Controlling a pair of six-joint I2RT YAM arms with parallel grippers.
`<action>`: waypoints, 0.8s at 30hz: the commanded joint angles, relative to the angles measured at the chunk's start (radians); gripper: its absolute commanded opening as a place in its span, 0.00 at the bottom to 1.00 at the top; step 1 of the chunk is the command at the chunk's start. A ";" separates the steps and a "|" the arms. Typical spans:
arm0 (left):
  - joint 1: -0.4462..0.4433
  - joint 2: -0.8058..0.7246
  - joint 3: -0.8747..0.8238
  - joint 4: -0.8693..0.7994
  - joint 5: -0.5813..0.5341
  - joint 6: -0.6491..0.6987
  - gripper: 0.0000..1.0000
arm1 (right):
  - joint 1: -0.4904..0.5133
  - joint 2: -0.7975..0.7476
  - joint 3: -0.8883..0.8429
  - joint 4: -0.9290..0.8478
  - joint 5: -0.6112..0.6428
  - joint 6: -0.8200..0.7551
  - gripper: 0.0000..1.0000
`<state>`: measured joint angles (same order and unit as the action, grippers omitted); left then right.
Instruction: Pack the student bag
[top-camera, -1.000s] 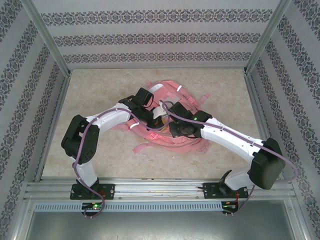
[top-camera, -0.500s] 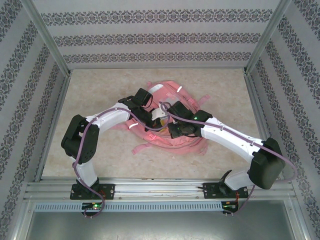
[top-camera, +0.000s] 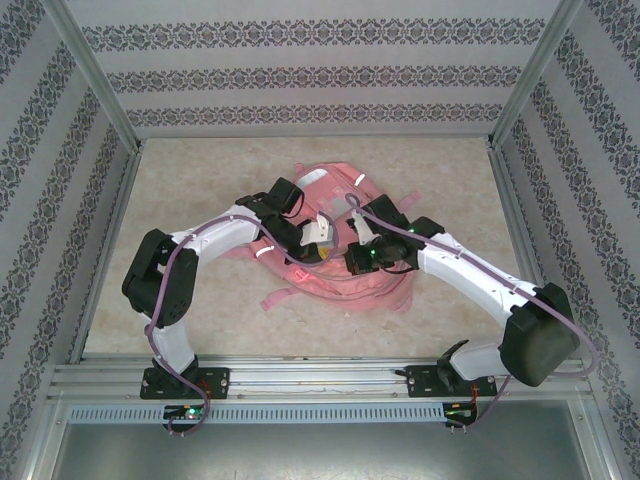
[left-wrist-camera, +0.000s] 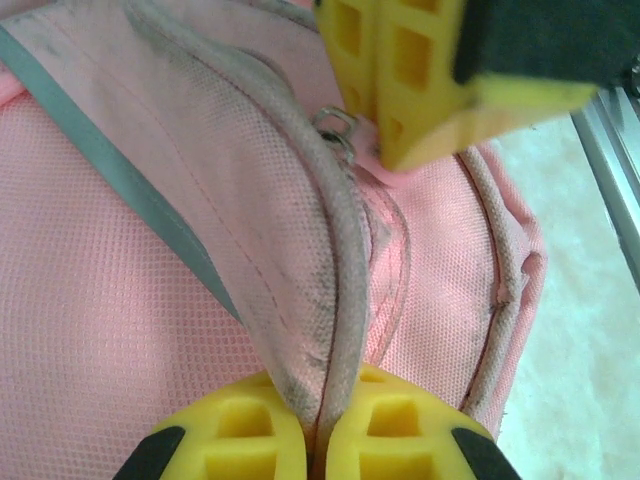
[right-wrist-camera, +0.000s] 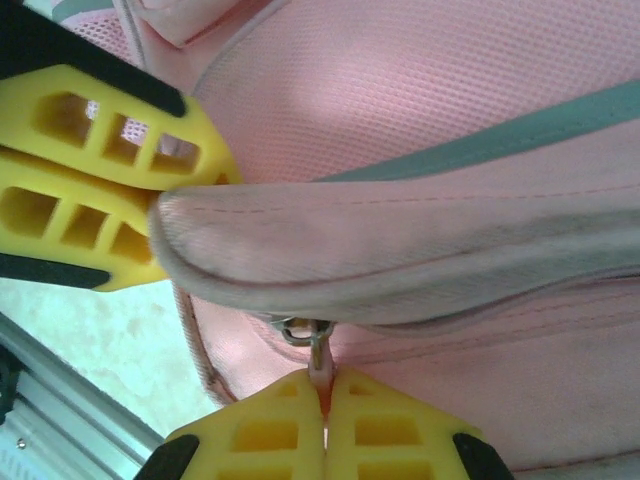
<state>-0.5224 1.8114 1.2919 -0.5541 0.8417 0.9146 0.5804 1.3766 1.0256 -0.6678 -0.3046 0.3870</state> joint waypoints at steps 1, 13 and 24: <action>0.024 -0.021 0.005 -0.121 0.058 0.126 0.00 | -0.067 -0.003 -0.047 -0.061 -0.018 -0.041 0.00; 0.041 -0.020 -0.018 -0.230 0.010 0.441 0.00 | -0.175 0.094 -0.060 -0.042 0.066 -0.094 0.00; 0.071 -0.096 -0.115 -0.054 -0.042 0.567 0.00 | -0.267 0.265 -0.045 0.070 0.075 -0.047 0.00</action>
<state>-0.4885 1.7805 1.2106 -0.5949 0.7727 1.4086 0.3550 1.5951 0.9775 -0.6327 -0.3626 0.3145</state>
